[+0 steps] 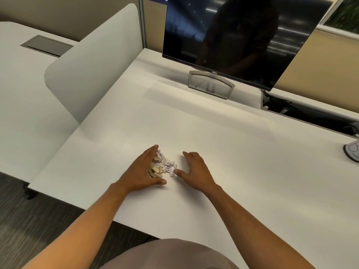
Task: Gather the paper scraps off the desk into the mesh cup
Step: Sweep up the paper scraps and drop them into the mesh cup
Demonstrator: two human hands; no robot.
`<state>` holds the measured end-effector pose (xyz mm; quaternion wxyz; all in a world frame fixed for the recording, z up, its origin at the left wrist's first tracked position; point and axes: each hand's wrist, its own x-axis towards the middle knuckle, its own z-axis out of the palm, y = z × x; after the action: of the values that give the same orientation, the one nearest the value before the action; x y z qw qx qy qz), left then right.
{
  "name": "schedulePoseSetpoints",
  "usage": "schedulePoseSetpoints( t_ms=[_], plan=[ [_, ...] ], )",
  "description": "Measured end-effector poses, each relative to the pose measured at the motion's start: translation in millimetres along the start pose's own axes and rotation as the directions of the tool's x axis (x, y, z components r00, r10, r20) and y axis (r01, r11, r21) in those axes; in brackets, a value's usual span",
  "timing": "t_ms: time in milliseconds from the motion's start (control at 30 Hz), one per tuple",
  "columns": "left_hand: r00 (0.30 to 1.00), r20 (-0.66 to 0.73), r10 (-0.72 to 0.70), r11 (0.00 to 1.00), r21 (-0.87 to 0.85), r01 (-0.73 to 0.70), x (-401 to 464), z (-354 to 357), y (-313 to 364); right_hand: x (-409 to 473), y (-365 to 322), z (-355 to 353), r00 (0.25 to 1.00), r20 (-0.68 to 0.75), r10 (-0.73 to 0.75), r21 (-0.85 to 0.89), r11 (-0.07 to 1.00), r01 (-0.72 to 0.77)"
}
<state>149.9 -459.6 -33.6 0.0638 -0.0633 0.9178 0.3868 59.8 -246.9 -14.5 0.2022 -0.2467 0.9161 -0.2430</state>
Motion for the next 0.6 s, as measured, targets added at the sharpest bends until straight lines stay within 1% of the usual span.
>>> schedulePoseSetpoints(
  t_ms=[67,133,167,300,433,500,600],
  plan=[
    [1.0,0.0,0.0,0.996,0.088,0.0,-1.6,-8.2,-3.5,-1.4,-4.2,-0.3,0.997,0.078,-0.006,-0.044,0.999,0.01],
    [0.999,-0.001,-0.032,0.978,0.207,0.032,-1.0,-14.6,-6.2,0.1,-11.6,1.2,0.993,0.115,-0.01,-0.08,0.997,0.019],
    [0.998,0.004,-0.062,0.971,0.233,0.059,0.1,-16.6,-5.9,1.8,-16.4,2.3,0.992,0.123,-0.015,-0.101,0.995,0.027],
    [0.984,0.086,-0.158,0.965,0.223,0.136,8.6,-18.6,5.9,12.2,-38.6,4.2,0.987,0.159,-0.002,-0.176,0.984,0.03],
    [0.965,0.145,-0.216,0.946,0.276,0.17,21.4,-19.7,20.0,22.9,-55.0,6.7,0.982,0.19,0.018,-0.203,0.979,0.021],
    [0.959,0.15,-0.241,0.937,0.293,0.19,26.1,-20.4,26.1,27.1,-59.9,8.0,0.98,0.195,0.032,-0.201,0.98,0.008],
    [0.959,0.135,-0.249,0.942,0.265,0.207,29.2,-21.0,31.6,30.0,-62.9,11.2,0.981,0.192,0.03,-0.179,0.984,0.005]
  ],
)
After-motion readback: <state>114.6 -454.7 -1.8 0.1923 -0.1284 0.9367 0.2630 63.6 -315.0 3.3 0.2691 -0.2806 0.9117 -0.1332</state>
